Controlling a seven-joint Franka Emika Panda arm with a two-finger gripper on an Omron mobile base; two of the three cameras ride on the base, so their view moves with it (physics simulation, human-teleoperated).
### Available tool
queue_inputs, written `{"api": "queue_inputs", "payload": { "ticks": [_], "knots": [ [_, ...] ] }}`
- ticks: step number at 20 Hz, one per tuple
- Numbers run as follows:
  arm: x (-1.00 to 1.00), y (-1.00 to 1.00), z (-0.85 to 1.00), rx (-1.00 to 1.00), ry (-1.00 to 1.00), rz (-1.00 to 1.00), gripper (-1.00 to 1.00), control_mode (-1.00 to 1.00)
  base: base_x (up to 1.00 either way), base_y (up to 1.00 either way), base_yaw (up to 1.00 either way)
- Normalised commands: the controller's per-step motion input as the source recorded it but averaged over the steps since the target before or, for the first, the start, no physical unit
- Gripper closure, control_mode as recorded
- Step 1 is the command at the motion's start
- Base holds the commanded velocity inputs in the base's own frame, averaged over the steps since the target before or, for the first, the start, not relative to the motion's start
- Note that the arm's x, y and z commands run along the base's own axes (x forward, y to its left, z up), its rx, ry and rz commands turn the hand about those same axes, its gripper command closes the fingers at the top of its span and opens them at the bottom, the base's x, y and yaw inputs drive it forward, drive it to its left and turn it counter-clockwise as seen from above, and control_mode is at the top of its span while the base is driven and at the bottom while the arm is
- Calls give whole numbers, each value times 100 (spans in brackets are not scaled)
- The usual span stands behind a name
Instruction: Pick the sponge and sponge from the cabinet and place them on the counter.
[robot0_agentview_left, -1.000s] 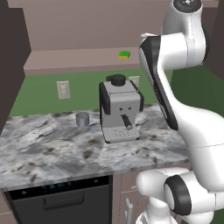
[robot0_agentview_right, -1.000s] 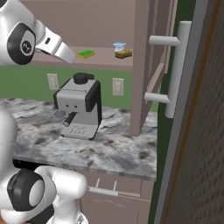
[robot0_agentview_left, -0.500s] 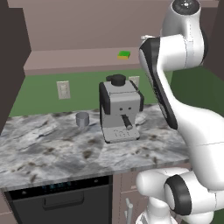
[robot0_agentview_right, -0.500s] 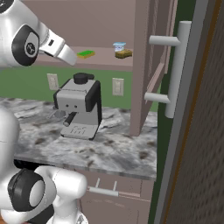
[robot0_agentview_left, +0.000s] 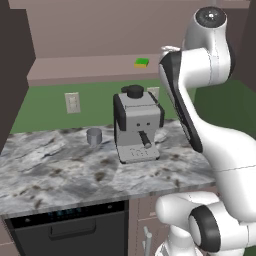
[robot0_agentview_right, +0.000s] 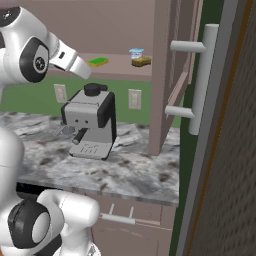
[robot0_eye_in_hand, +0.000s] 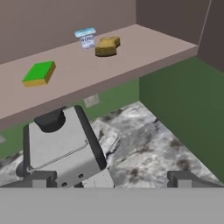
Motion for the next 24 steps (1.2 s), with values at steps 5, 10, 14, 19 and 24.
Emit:
{"api": "queue_inputs", "payload": {
  "ticks": [5, 10, 14, 19, 24],
  "knots": [
    [10, -12, 0, -1, -3, 0, -100, -100, 0, 0, 0],
    [8, -8, 4, -3, -2, 0, -100, -100, 0, 0, 0],
    [2, -4, 6, -7, 0, 0, -100, -100, 0, 0, 0],
    [0, -1, 5, -10, 0, 0, -100, -100, 0, 0, 0],
    [1, -2, 0, -9, 0, 0, -100, -100, 0, 0, 0]
  ]
}}
